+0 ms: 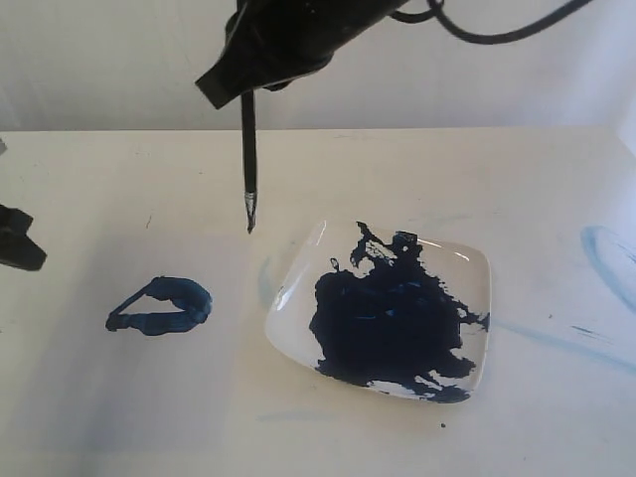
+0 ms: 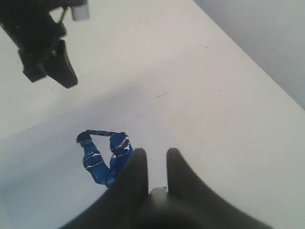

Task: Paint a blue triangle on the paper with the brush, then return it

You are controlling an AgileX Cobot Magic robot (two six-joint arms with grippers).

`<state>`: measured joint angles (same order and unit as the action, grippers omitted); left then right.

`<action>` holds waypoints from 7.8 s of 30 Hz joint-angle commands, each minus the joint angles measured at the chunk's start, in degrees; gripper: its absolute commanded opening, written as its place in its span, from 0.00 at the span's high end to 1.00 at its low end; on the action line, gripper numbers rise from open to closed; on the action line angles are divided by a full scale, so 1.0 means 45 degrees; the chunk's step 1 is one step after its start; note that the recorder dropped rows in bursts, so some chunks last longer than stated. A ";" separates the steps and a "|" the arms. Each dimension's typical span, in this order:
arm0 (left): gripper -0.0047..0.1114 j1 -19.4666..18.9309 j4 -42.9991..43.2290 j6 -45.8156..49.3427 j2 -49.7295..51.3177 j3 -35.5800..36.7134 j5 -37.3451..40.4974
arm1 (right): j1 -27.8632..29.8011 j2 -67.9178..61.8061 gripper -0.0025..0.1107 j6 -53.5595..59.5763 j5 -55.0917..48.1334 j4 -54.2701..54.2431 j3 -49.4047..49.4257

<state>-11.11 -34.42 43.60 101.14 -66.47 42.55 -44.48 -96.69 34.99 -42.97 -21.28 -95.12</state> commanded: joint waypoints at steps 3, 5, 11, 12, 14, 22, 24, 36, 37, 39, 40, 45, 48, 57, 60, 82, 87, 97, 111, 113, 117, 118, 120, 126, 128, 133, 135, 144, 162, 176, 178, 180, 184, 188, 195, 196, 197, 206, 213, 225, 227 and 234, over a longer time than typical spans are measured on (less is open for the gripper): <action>0.96 -0.0193 -0.0365 -0.0025 -0.2449 0.0043 0.0068 | 0.1016 0.1849 0.98 -0.0717 0.1213 0.0041 0.2081; 0.96 -0.0193 -0.0429 -0.0025 -0.3352 0.0303 -0.0229 | 0.1300 0.2447 0.98 -0.0995 0.1599 0.0041 0.2834; 0.96 -0.0193 -0.0429 -0.0207 -0.6158 0.1656 -0.1495 | 0.2181 0.4344 0.98 -0.1518 0.2334 0.0041 0.4609; 0.96 -0.0193 -0.0429 -0.0207 -0.6524 0.1809 -0.1628 | 0.2344 0.4666 0.98 -0.1609 0.2412 0.0041 0.4904; 0.96 -0.0193 -0.0287 -0.0207 -0.7422 0.2203 -0.1895 | 0.2658 0.5257 0.98 -0.1761 0.2617 0.0041 0.5433; 0.96 -0.0193 -0.0256 -0.0326 -1.0417 0.3491 -0.1822 | 0.4195 0.7562 0.98 -0.3493 0.4602 0.0072 0.8053; 0.96 -0.0193 -0.0256 -0.0326 -1.0997 0.3796 -0.1822 | 0.4581 0.7875 0.98 -0.4174 0.5217 0.0072 0.8755; 0.96 -0.0193 -0.0368 -0.0326 -1.1957 0.4708 -0.1875 | 0.6604 0.7973 0.98 -0.8511 0.7920 0.0049 1.1248; 0.96 -0.0193 -0.0437 -0.0326 -1.1957 0.4708 -0.1875 | 0.6740 0.7973 0.98 -0.8511 0.7887 0.0049 1.1248; 0.96 -0.0193 -0.0643 -0.0326 -1.1957 0.4708 -0.1875 | 0.7024 0.7973 0.98 -0.8511 0.7864 0.0026 1.1248; 0.96 -0.0193 -0.0744 -0.0326 -1.1957 0.4708 -0.1875 | 0.7118 0.7945 0.98 -0.8511 0.7864 0.0026 1.1248; 0.96 -0.0193 -0.0898 -0.0326 -1.1957 0.4708 -0.1875 | 0.7545 0.7418 0.98 -0.7599 0.7019 0.0024 1.0599; 0.96 -0.0193 -0.0921 -0.0326 -1.1957 0.4708 -0.1875 | 0.7605 0.6445 0.98 -0.4212 0.5371 -0.2709 0.9351; 0.96 -0.0193 -0.0921 -0.0326 -1.1957 0.4708 -0.1826 | 1.0046 0.2945 0.98 0.2831 -0.1141 -1.1575 0.7615; 0.96 -0.0193 -0.1070 -0.0326 -1.1957 0.4708 -0.1826 | 1.1149 0.1467 0.98 0.4741 -0.5740 -1.2610 0.7660; 0.96 -0.0193 -0.1106 -0.0275 -1.1957 0.4708 -0.1744 | 1.2288 -0.2922 0.98 0.6494 -0.5999 -1.2887 0.7689; 0.96 -0.0193 -0.1106 -0.0275 -1.1957 0.4708 -0.1744 | 1.3345 -0.2922 0.98 0.6530 -0.5999 -1.2945 0.7913; 0.96 -0.0169 -0.1198 -0.0276 -1.1957 0.4708 -0.1687 | 1.3445 -0.2922 0.98 0.7733 -0.5999 -1.4728 0.9178; 0.96 -0.0169 -0.1282 -0.0276 -1.1957 0.4708 -0.1555 | 1.3445 -0.2922 0.98 0.8502 -0.5999 -1.6348 1.1142; 0.96 -0.0169 -0.1282 -0.0276 -1.1957 0.4708 -0.1549 | 1.3445 -0.2922 0.98 0.8502 -0.5999 -1.6560 1.1401; 0.96 -0.0169 -0.1282 -0.0276 -1.1957 0.4708 -0.1549 | 1.3445 -0.3014 0.98 0.8502 -0.5999 -1.7480 1.2018; 0.96 -0.0169 -0.1282 -0.0276 -1.1957 0.4708 -0.1549 | 1.3445 -0.3069 0.98 0.8502 -0.5999 -1.7480 1.2152; 0.96 -0.0169 -0.1282 -0.0276 -1.1957 0.4708 -0.1549 | 1.3445 -0.3191 0.98 0.8524 -0.5999 -1.7480 1.2302; 0.96 -0.0169 -0.1282 -0.0276 -1.1957 0.4708 -0.1549 | 1.3445 -0.3490 0.98 0.8549 -0.5223 -1.7480 1.2438; 0.96 -0.0169 -0.1282 -0.0276 -1.1957 0.4708 -0.1527 | 1.3445 -0.3574 0.98 0.8549 -0.4962 -1.7480 1.2438; 0.96 -0.0169 -0.1338 -0.0276 -1.1957 0.4708 -0.1544 | 1.3445 -0.4077 0.98 0.8523 -0.4692 -1.7480 1.2438; 0.96 -0.0169 -0.1378 -0.0276 -1.1957 0.4708 -0.1544 | 1.3445 -0.4195 0.98 0.8523 -0.4692 -1.7480 1.2438; 0.96 -0.0169 -0.1378 -0.0276 -1.1957 0.4708 -0.1544 | 1.3445 -0.4270 0.98 0.8501 -0.3939 -1.7480 1.2438; 0.96 -0.0169 -0.1475 -0.0276 -1.1957 0.4708 -0.1491 | 1.3445 -0.4279 0.40 0.8434 -0.5878 -1.7480 1.2438; 0.96 -0.0169 -0.1475 -0.0276 -1.1957 0.4708 -0.1462 | 1.3445 -0.2213 0.40 0.8179 -0.5999 -1.7480 1.2438; 0.96 -0.0169 -0.1475 -0.0276 -1.1957 0.4708 -0.1462 | 1.3445 -0.1736 0.40 0.8179 -0.5999 -1.7480 1.2438; 0.96 -0.0169 -0.1475 -0.0276 -1.1957 0.4708 -0.1462 | 1.3445 -0.1248 0.41 0.8179 -0.5999 -1.7480 1.2438; 0.96 -0.0169 -0.1475 -0.0276 -1.1957 0.4708 -0.1462 | 1.3445 -0.0020 0.53 0.8826 -0.5999 -1.7480 1.2438; 0.96 -0.0169 -0.1475 -0.0276 -1.1957 0.4708 -0.1462 | 1.3445 0.1478 0.80 1.0123 -0.5999 -1.6955 1.2438; 0.96 -0.0169 -0.1475 -0.0276 -1.1957 0.4708 -0.1602 | 1.3445 0.4354 0.98 1.1196 -0.5484 -1.6157 1.2438; 0.96 -0.0169 -0.1475 -0.0276 -1.1957 0.4708 -0.1634 | 1.3445 0.4769 0.98 1.1196 -0.5131 -1.6013 1.2438; 0.96 -0.0169 -0.1475 -0.0276 -1.1957 0.4708 -0.1634 | 1.3445 0.5301 0.98 1.1196 -0.4744 -1.5787 1.2438; 0.96 -0.0169 -0.1524 -0.0276 -1.1957 0.4708 -0.1718 | 1.2930 0.9761 0.98 1.0089 -0.1913 -1.3577 1.2438; 0.96 -0.0169 -0.1463 -0.0299 -1.1957 0.4708 -0.1752 | 1.2280 1.2408 0.98 0.7678 0.0789 -0.9873 1.2438; 0.96 -0.0169 -0.1463 -0.0299 -1.1957 0.4708 -0.1868 | 1.1406 1.2823 0.98 0.5488 0.0555 -0.8429 1.2438; 0.96 -0.0169 -0.1463 -0.0299 -1.1957 0.4708 -0.1868 | 1.1406 1.2823 0.98 0.5488 0.0311 -0.8429 1.2438; 0.96 -0.0149 -0.1461 -0.0299 -1.1957 0.4708 -0.1870 | 1.1406 1.2823 0.98 0.5488 0.0281 -0.8429 1.2438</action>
<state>-11.91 -40.35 42.55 47.65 -45.71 33.94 6.95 -39.36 59.95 -41.55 -59.13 -39.26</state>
